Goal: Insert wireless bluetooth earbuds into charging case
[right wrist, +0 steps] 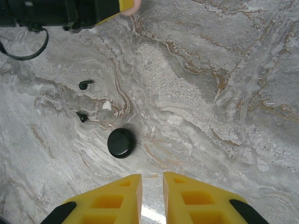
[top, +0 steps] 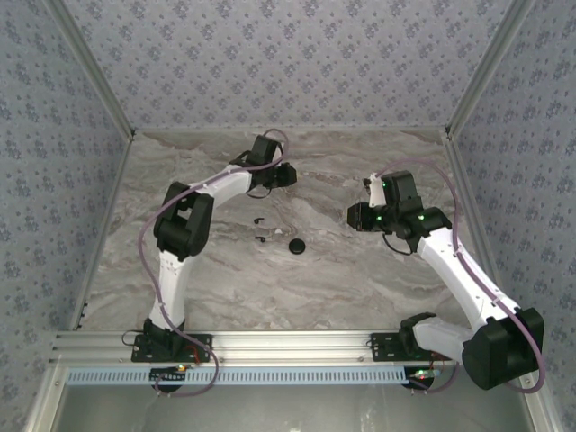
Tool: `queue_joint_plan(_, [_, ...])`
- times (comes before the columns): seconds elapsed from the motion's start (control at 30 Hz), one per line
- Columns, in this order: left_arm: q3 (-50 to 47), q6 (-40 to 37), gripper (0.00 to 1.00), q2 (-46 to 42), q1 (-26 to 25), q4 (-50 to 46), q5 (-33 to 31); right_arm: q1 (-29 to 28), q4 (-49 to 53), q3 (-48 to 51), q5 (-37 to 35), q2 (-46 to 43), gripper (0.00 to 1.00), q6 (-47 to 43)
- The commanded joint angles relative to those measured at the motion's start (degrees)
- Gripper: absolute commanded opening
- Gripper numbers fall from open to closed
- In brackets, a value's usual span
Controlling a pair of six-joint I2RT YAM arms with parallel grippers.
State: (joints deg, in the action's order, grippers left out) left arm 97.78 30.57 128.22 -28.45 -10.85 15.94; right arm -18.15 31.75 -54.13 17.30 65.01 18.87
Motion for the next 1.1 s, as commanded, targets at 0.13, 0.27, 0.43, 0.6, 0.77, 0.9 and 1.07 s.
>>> queue_joint_plan(0.13, [8.5,0.9,0.10,6.4,1.5,-1.9,3.7,-0.7,0.6,0.7,-0.2,-0.9,0.21,1.6])
queue_joint_plan(0.27, [13.3,1.2,0.10,10.3,2.1,-3.9,4.5,-0.9,1.0,0.4,-0.5,-0.9,0.21,1.7])
queue_joint_plan(0.43, [17.5,1.4,0.11,13.5,2.3,-5.6,4.9,-1.2,1.0,0.9,-1.1,-0.9,0.21,2.2])
queue_joint_plan(0.6, [20.2,1.3,0.18,15.4,2.4,-8.4,3.8,-1.4,0.8,1.0,-1.4,-0.6,0.22,2.4])
queue_joint_plan(0.77, [22.2,0.9,0.35,15.9,2.5,-10.7,2.1,-1.5,0.9,0.9,-1.6,-0.6,0.24,2.5])
queue_joint_plan(0.9, [22.1,0.6,0.51,14.4,2.5,-12.2,0.7,-1.6,1.0,1.2,-2.1,-0.6,0.29,2.6])
queue_joint_plan(1.07, [19.8,-2.3,0.58,9.6,2.5,-13.4,-2.8,-1.7,0.5,1.4,-2.0,0.1,0.34,2.6])
